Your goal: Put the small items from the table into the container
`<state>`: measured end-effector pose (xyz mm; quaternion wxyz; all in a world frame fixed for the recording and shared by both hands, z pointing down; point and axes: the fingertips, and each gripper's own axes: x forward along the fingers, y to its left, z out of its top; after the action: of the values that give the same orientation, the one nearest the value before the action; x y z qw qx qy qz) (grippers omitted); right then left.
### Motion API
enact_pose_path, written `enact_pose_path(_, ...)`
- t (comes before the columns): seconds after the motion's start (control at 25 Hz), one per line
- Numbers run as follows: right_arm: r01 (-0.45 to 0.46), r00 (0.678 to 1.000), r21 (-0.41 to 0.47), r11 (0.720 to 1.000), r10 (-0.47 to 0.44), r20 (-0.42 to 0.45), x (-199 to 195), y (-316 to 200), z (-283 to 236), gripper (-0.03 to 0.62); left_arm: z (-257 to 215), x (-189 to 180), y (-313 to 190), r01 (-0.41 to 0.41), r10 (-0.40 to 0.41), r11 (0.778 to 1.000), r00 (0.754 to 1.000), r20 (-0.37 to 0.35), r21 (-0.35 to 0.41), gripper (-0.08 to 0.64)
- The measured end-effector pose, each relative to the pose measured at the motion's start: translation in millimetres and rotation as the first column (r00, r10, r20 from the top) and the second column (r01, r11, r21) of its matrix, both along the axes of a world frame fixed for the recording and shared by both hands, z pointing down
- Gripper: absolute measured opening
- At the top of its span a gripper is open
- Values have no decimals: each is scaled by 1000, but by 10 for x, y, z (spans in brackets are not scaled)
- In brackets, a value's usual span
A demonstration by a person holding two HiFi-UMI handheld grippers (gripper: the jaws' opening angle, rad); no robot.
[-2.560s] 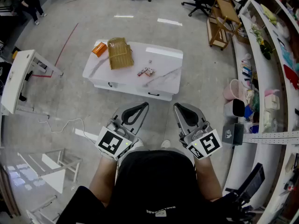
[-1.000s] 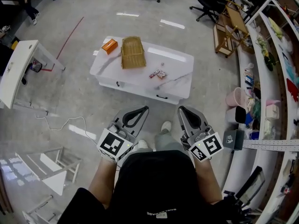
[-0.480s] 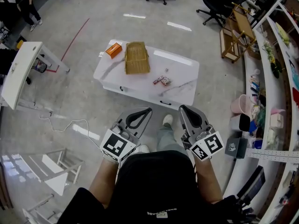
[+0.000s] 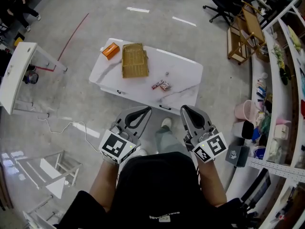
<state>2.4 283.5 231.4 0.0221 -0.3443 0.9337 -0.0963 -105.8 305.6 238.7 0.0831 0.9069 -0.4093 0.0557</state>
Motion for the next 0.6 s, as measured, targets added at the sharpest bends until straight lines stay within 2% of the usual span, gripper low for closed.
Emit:
enact_pose_path(0.12,5,1000,-18,1000,-5,6,103,-264,74,12,32,102,-302,12,-12,1000,999,-32,-1,5)
enact_pose_path(0.6,51,998,-62,997,-48,39,478,-1230,229,12,147,571,-1304,31,-30,998,999,25,-59,5)
